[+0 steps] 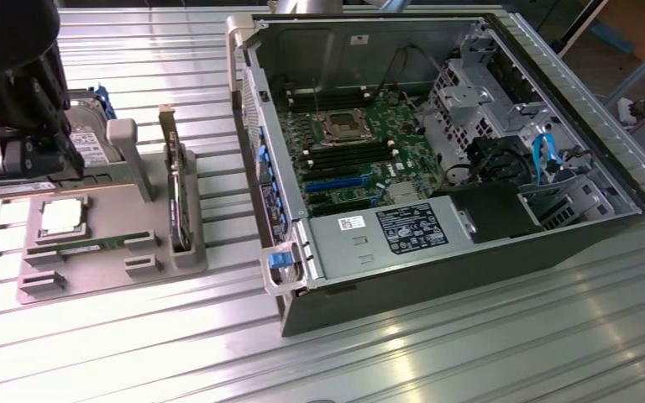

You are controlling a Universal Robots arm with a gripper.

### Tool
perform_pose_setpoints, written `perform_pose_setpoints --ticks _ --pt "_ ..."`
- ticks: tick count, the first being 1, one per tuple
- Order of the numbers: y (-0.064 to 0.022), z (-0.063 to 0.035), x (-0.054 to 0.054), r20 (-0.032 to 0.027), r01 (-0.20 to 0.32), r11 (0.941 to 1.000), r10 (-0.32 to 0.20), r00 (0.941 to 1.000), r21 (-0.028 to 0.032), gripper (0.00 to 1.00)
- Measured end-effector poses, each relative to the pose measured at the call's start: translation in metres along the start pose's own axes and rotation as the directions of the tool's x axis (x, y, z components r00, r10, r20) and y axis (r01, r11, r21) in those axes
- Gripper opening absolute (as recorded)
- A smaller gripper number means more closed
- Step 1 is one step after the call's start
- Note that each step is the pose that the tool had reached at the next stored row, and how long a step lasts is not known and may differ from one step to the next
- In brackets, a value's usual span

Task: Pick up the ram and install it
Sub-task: 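Pick up the ram and move it above insertion slot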

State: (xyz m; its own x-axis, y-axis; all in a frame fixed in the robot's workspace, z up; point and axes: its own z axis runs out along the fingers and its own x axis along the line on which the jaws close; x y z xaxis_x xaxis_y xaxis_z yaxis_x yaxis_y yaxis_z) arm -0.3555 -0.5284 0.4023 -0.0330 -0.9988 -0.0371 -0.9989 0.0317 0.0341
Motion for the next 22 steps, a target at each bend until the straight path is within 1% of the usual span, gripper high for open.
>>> perform_pose_setpoints --ticks 3,7,16,22 --pt "-0.0054 -0.0002 0.000 0.0000 0.000 1.0000 0.000 1.0000 -0.0001 0.12" --pt "-0.0190 -0.0006 -0.001 0.0000 0.000 1.0000 0.000 1.0000 0.0000 0.12" --pt "-0.0359 -0.0012 -0.001 0.0000 0.000 1.0000 0.000 1.0000 -0.0001 0.12" --pt "-0.0485 -0.0016 -0.002 0.0000 0.000 1.0000 0.000 1.0000 -0.0001 0.12"
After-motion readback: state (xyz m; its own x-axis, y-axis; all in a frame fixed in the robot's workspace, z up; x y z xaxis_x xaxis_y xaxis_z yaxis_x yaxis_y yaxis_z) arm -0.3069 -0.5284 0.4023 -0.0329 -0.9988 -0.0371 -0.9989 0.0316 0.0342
